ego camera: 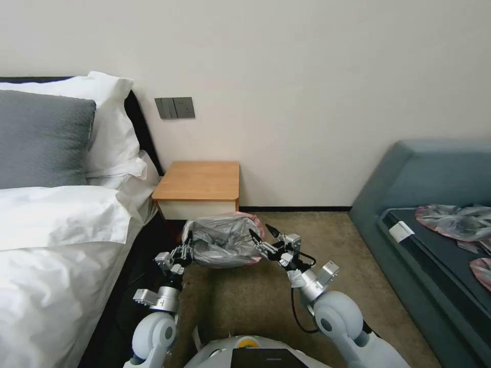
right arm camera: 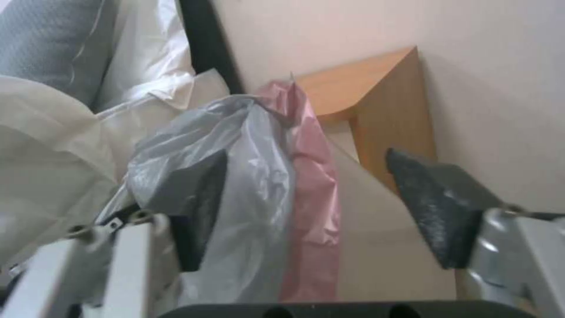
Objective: Pick up the garbage bag from the table and place it over the trash can.
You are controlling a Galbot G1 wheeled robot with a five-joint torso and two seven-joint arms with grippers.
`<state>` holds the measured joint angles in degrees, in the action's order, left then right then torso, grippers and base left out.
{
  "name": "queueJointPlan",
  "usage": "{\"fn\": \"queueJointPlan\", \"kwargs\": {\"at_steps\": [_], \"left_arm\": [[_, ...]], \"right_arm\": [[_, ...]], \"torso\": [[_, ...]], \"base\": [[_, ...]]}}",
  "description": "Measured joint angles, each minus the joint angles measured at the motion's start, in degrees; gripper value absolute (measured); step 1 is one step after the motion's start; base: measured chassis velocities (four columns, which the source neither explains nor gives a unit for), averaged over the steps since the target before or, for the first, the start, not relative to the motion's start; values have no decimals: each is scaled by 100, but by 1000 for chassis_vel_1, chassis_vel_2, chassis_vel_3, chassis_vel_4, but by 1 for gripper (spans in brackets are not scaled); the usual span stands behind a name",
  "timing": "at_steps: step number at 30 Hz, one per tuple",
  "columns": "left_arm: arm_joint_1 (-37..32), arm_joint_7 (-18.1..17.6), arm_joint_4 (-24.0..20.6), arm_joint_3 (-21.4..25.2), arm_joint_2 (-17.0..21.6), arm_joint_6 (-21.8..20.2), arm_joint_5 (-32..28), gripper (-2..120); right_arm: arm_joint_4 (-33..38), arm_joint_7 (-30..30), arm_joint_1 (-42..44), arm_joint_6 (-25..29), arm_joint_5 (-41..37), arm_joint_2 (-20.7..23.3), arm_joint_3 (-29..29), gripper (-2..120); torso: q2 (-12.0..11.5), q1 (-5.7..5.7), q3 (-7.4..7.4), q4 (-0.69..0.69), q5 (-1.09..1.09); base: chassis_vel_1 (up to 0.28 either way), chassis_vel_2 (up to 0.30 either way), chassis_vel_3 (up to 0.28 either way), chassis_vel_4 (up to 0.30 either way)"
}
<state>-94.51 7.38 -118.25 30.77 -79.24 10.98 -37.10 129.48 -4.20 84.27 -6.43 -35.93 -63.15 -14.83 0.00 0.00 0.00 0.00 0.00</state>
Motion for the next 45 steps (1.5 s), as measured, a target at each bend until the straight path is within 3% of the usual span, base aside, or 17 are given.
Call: {"fn": "queueJointPlan", "kwargs": {"at_steps": [4,5,14,17,19,26,33,45], "left_arm": [[2,0,26,-19,-5,-3,15,8],[5,-2,37,-24,-9,-4,20,8],[5,-6,38,-27,-9,-5,23,8],[1,-11,39,-21,-5,-4,23,8],[-1,-13,39,-22,-6,-4,24,8],[-14,-8,38,-57,-11,-3,51,8],[-107,295,58,-134,60,-1,195,8],[-93,291,80,-144,79,4,213,8]], "right_arm": [[71,-39,0,6,74,-9,-2,54],[79,-64,3,9,100,-9,-2,46],[27,-76,1,26,119,-27,3,19],[34,-84,-7,36,136,-37,4,3],[37,-84,-7,39,139,-36,-1,0],[33,-82,-20,64,146,-44,-11,0],[-29,-20,-182,74,146,-49,-9,0],[-229,63,-247,241,537,-50,-68,0]], "torso": [[0,0,0,0,-1],[0,0,0,0,-1],[0,0,0,0,-1],[0,0,0,0,0],[0,0,0,0,-1],[0,0,0,0,-1],[0,0,0,-2,-2],[0,0,0,0,0]], "base": [[0,0,0,0],[0,0,0,0],[0,0,0,0],[0,0,0,0],[0,0,0,0],[0,0,0,0],[0,0,0,0],[0,0,0,0]]}}
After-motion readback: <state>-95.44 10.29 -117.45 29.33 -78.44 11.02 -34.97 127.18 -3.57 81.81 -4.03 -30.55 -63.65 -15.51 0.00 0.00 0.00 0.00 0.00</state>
